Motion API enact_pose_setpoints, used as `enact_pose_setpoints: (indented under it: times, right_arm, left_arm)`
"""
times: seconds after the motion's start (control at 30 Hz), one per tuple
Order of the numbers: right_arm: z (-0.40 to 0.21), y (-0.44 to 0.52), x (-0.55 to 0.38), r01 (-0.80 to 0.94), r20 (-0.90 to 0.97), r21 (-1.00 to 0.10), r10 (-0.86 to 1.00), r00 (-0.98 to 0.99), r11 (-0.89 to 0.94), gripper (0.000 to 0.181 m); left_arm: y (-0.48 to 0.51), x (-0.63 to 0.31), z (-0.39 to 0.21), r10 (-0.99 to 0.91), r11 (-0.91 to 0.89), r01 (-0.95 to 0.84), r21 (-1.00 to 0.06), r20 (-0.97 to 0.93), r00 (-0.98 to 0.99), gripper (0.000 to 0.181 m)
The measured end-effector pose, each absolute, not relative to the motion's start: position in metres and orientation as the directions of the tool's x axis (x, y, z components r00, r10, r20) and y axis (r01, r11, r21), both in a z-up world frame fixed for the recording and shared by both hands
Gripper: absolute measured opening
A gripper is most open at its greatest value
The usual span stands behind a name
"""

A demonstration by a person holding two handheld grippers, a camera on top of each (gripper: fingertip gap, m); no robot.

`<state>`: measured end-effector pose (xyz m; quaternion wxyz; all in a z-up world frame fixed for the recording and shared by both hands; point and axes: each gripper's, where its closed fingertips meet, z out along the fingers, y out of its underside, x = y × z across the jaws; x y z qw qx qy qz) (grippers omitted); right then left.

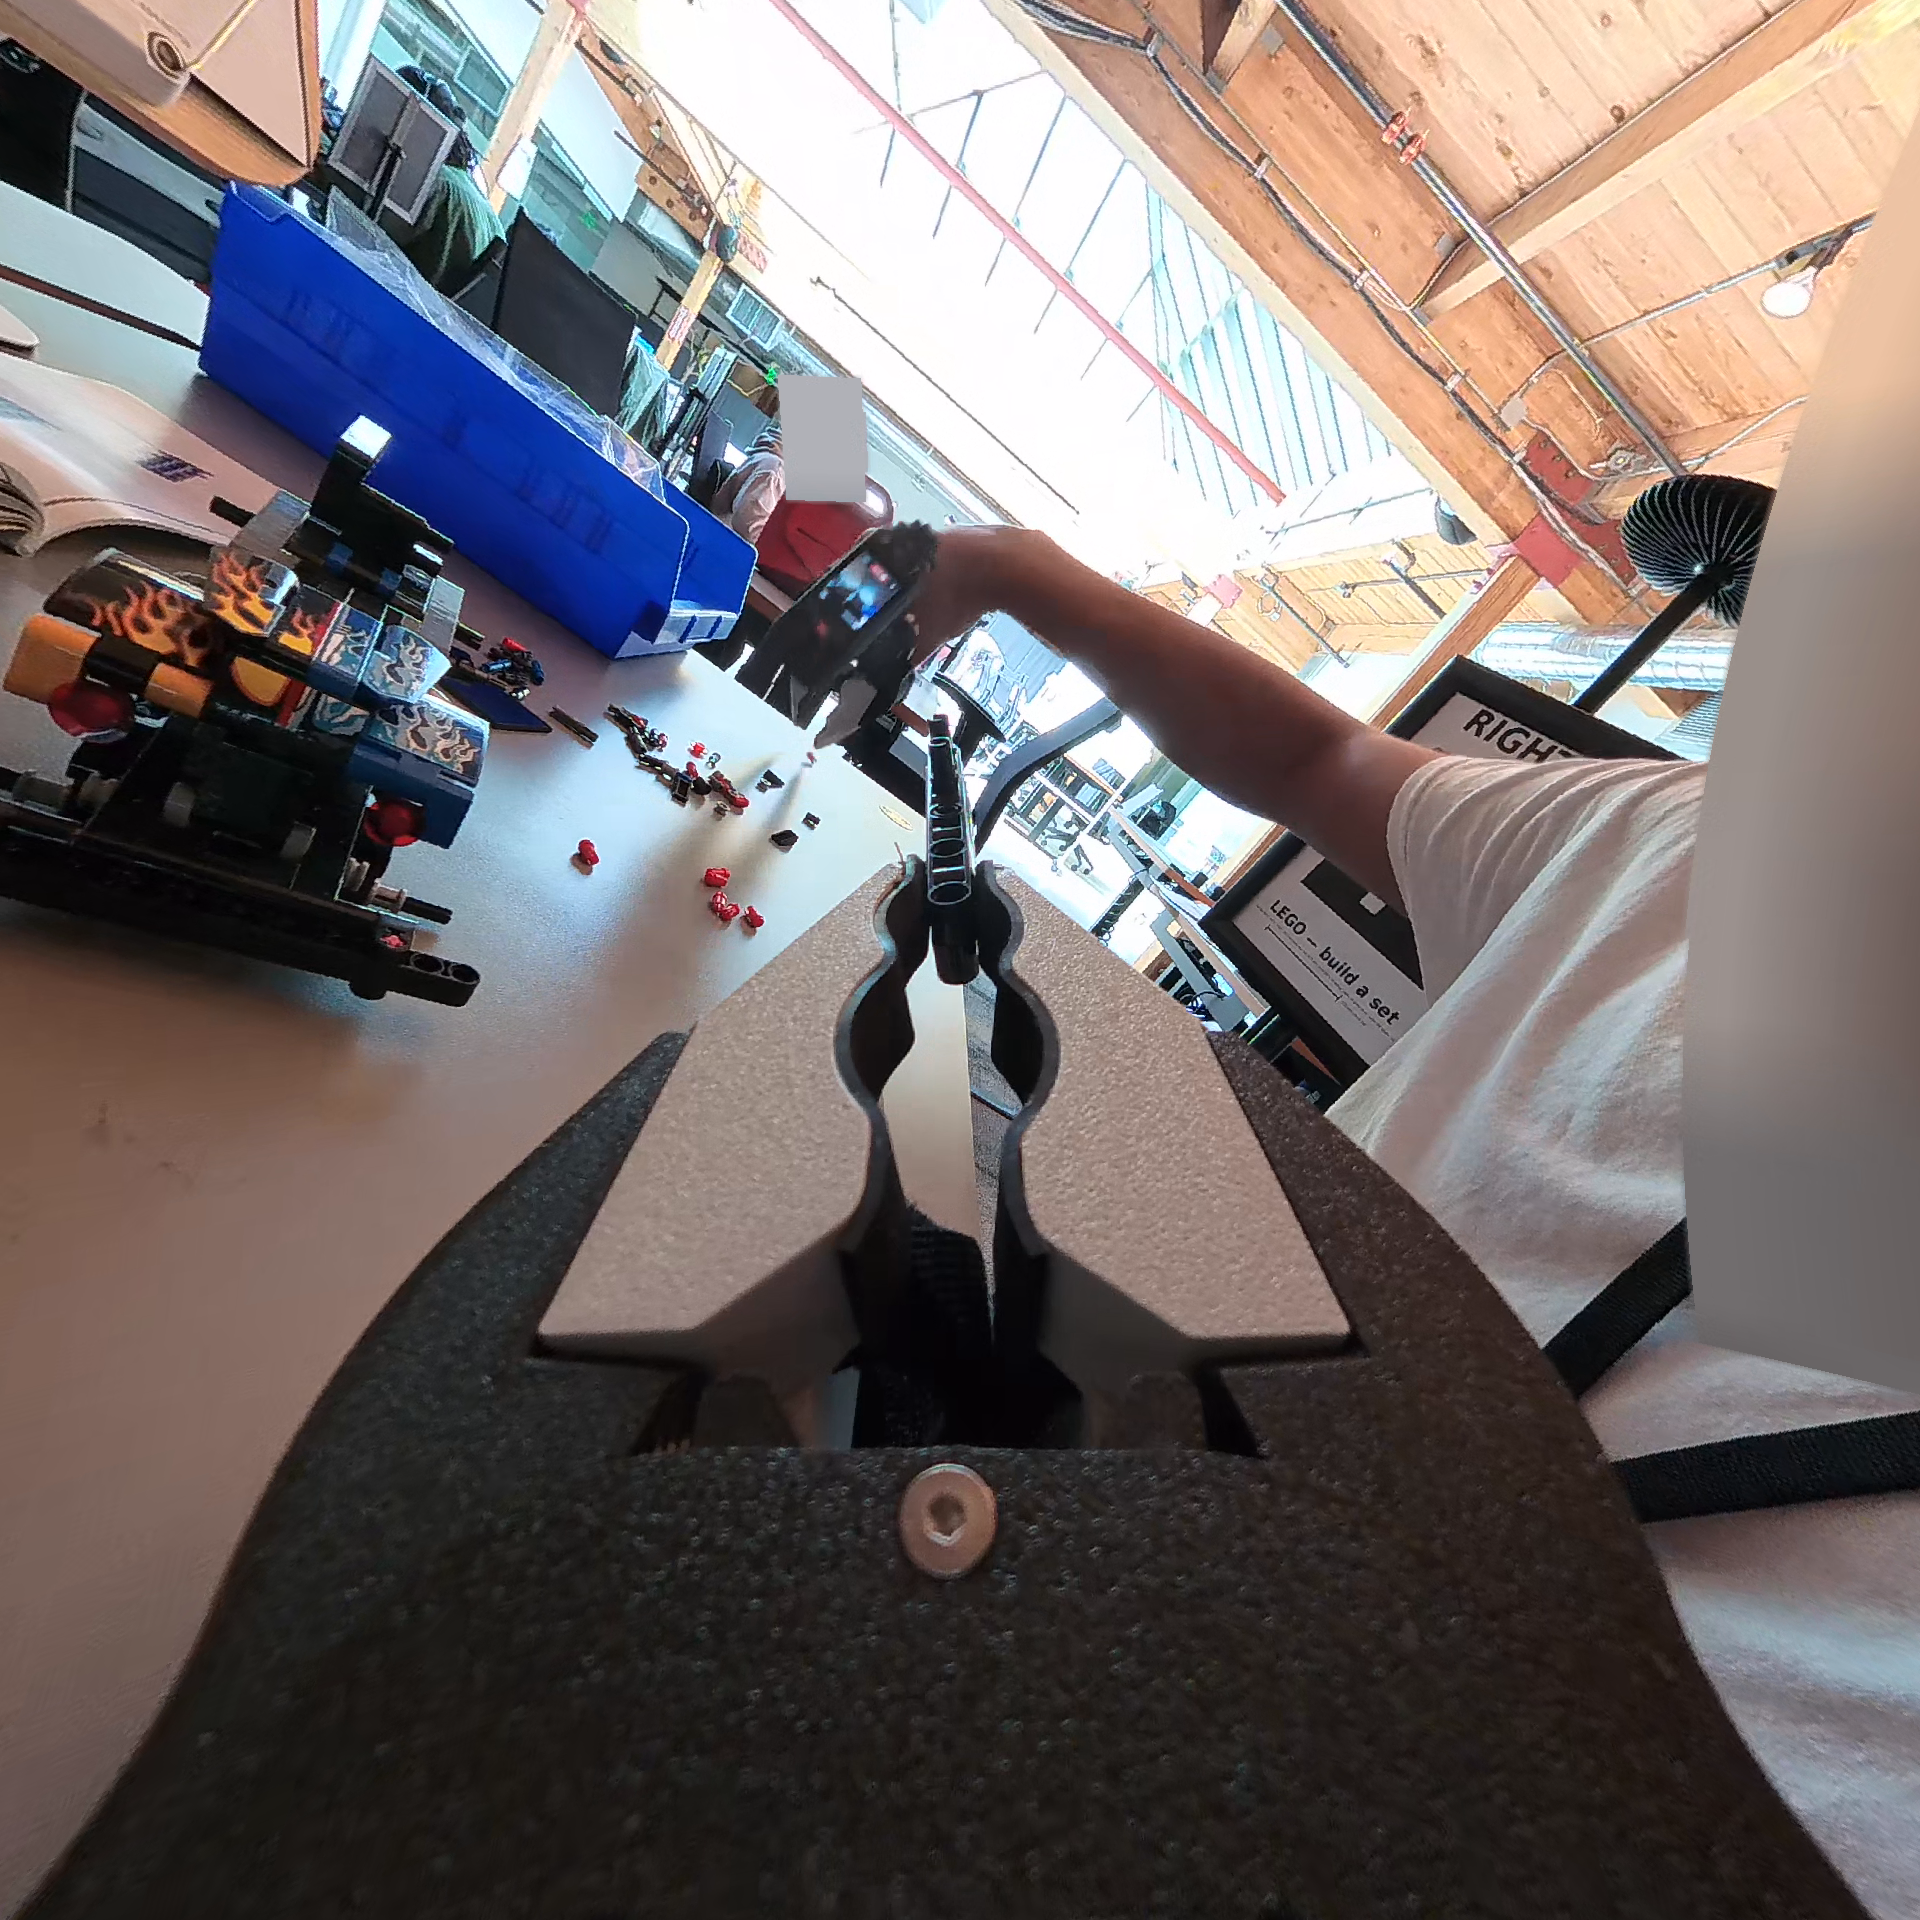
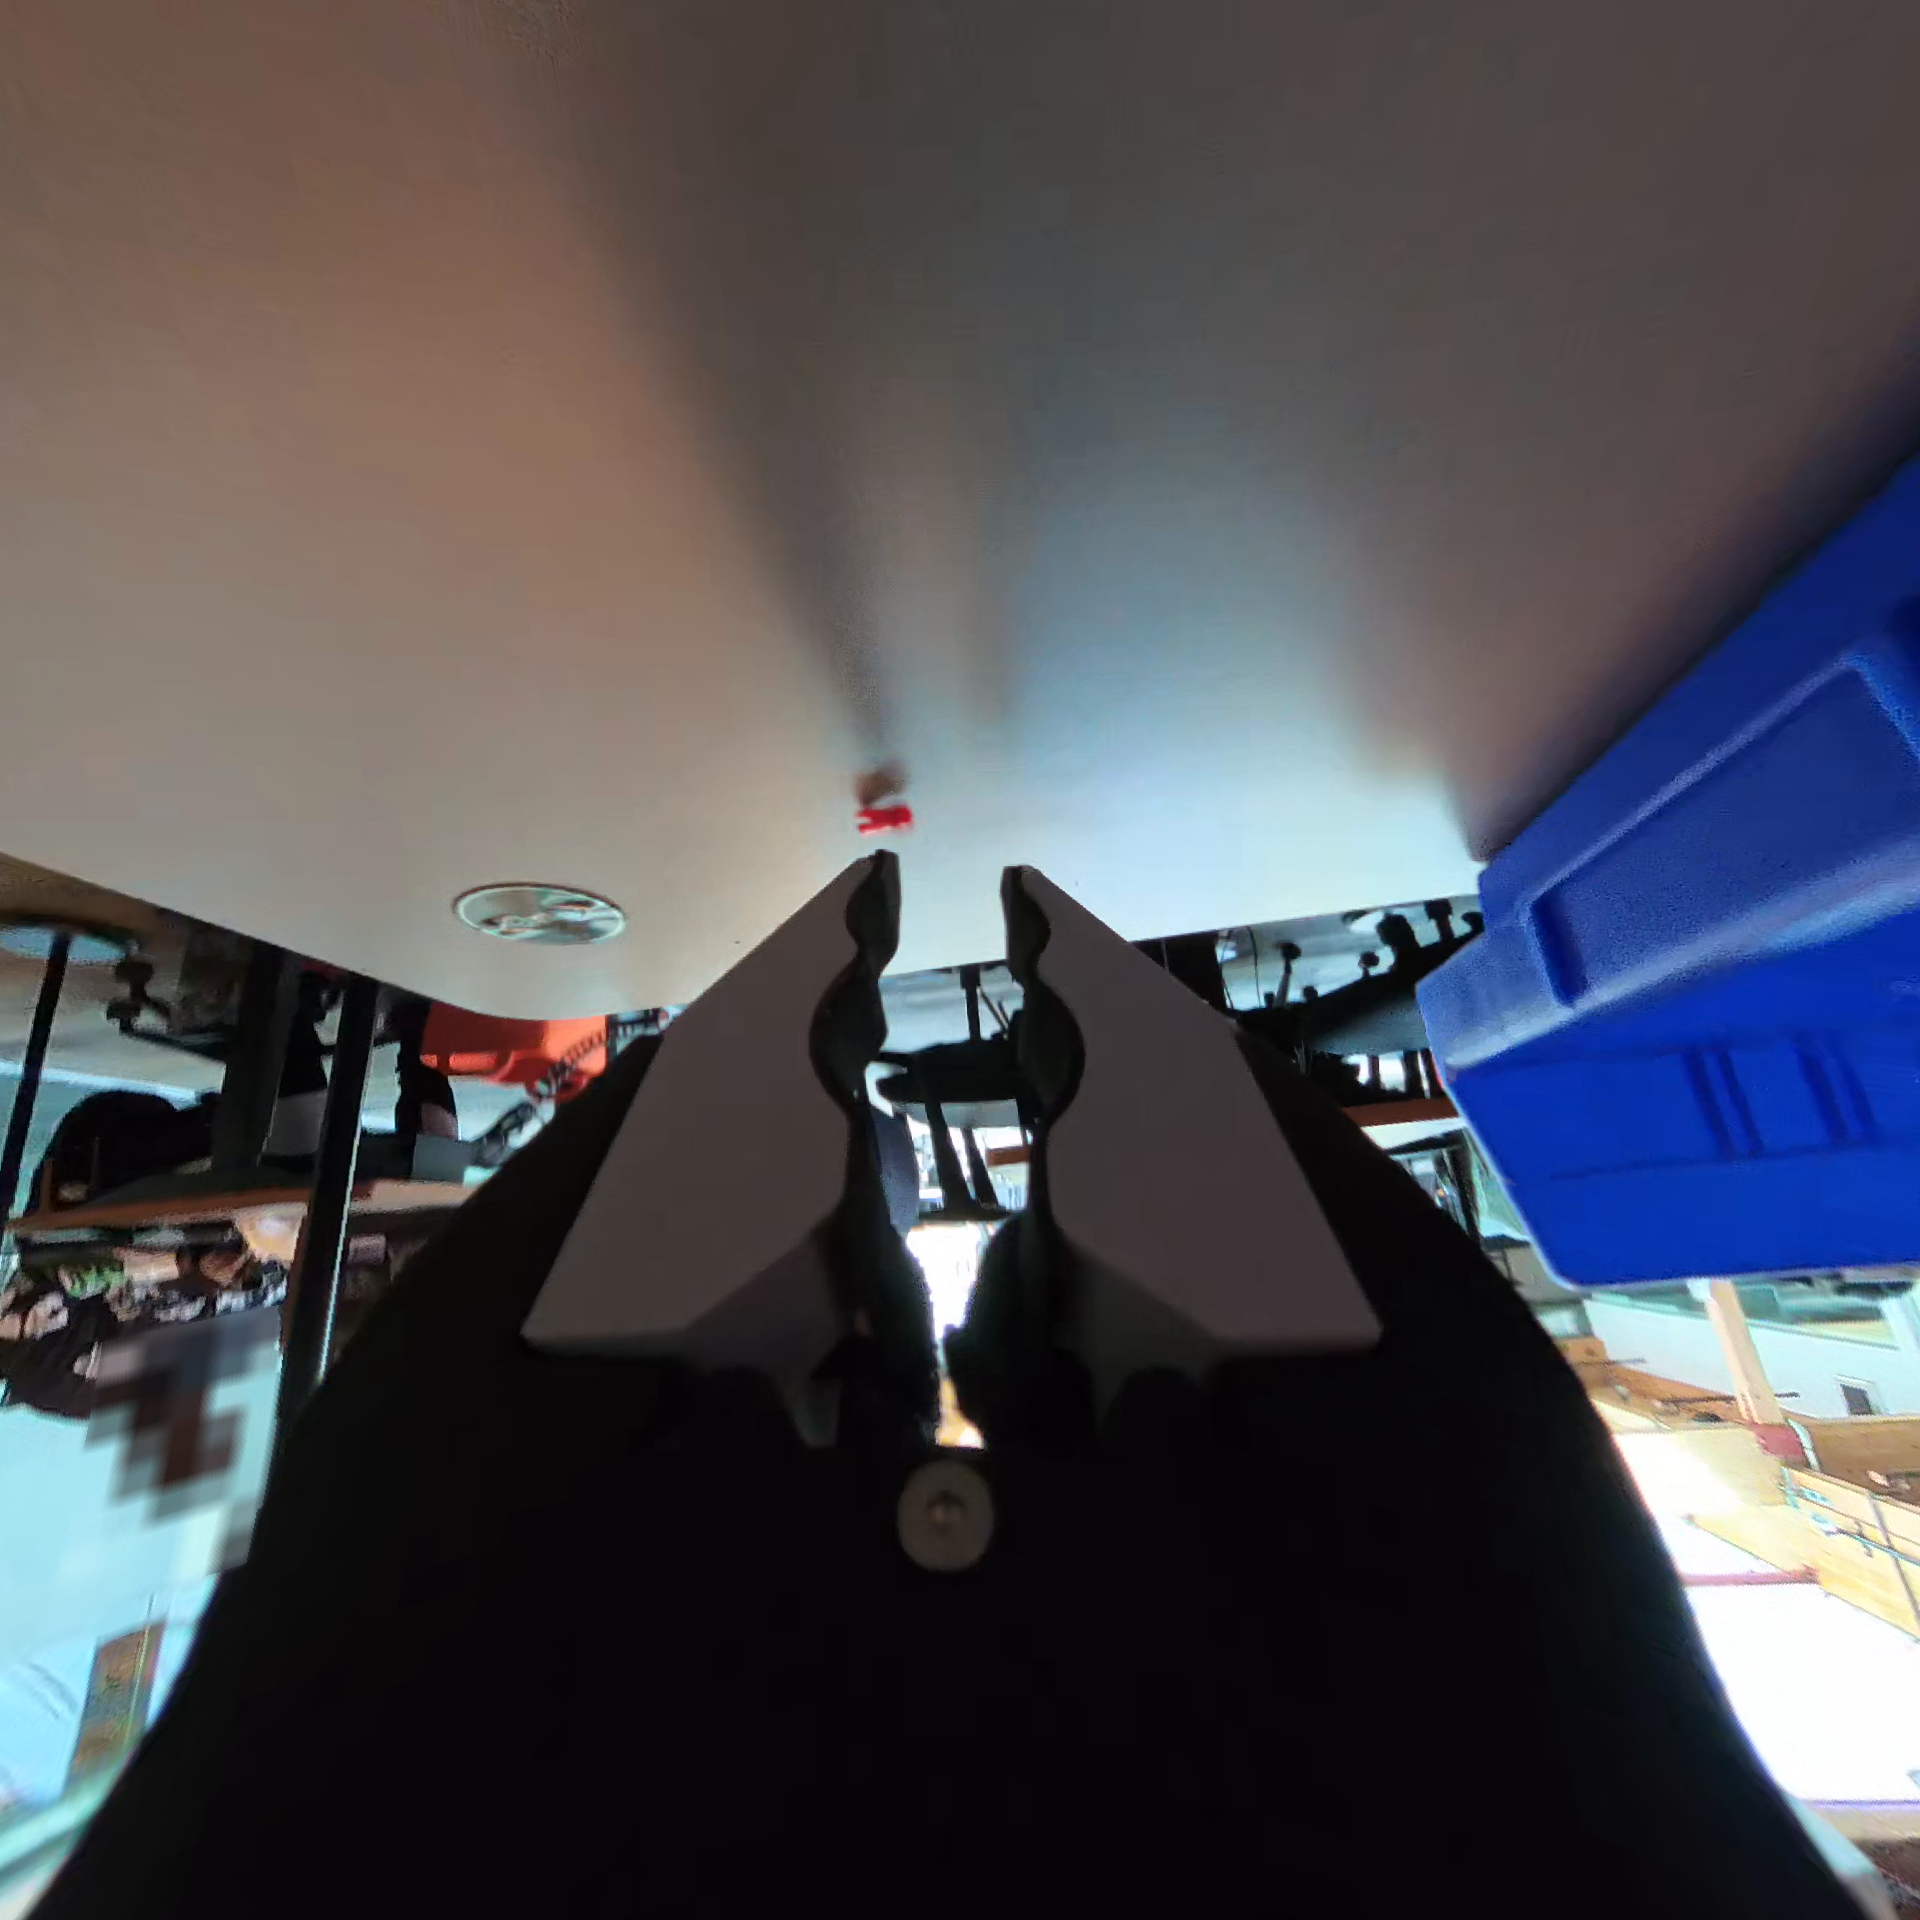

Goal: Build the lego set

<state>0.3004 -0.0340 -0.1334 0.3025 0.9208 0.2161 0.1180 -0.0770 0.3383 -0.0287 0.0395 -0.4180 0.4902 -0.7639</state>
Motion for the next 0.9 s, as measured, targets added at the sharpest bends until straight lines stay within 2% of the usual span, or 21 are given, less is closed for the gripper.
enact_pose_setpoints:
  times: [0.07, 0.23, 0.37, 0.43, 0.53, 0.6, 0.8, 0.9]
  right_arm:
    - [-0.125, -0.033, 0.305, 0.309, 0.140, 0.542, 0.447, 0.884, -0.781, 0.019]
    - [-0.114, -0.027, 0.298, 0.214, 0.167, 0.218, 0.253, 0.953, -0.952, 0.019]
    - [-0.112, -0.030, 0.291, 0.066, 0.099, -0.033, 0.063, 0.993, -0.997, 0.013]
    - [-0.117, -0.032, 0.289, -0.059, 0.023, -0.116, -0.062, 0.998, -0.992, 0.014]
    - [-0.126, -0.030, 0.283, -0.239, -0.134, -0.170, -0.218, 0.967, -0.956, 0.024]
    - [-0.131, -0.027, 0.283, -0.291, -0.168, -0.192, -0.261, 0.951, -0.937, 0.024]
    - [-0.146, -0.034, 0.282, -0.277, -0.121, -0.162, -0.259, 0.958, -0.947, 0.020]
    - [-0.147, -0.034, 0.284, -0.269, -0.101, -0.178, -0.255, 0.962, -0.947, 0.006]
  left_arm:
    - [0.338, -0.077, -0.029, -0.469, -0.517, -0.349, -0.782, 0.600, -0.649, 0.006]
    - [0.339, -0.073, -0.028, -0.466, -0.516, -0.351, -0.781, 0.600, -0.651, 0.006]
    - [0.341, -0.072, -0.028, -0.464, -0.517, -0.351, -0.781, 0.600, -0.651, 0.006]
    - [0.341, -0.072, -0.028, -0.463, -0.515, -0.354, -0.781, 0.601, -0.651, 0.006]
    - [0.343, -0.072, -0.027, -0.465, -0.515, -0.355, -0.780, 0.603, -0.649, 0.006]
    - [0.345, -0.070, -0.029, -0.478, -0.515, -0.358, -0.779, 0.608, -0.634, 0.006]
    - [0.342, -0.056, -0.071, -0.600, -0.448, -0.527, -0.722, 0.680, -0.422, 0.006]
    - [0.332, -0.057, -0.091, -0.582, -0.426, -0.645, -0.634, 0.738, -0.341, 0.006]
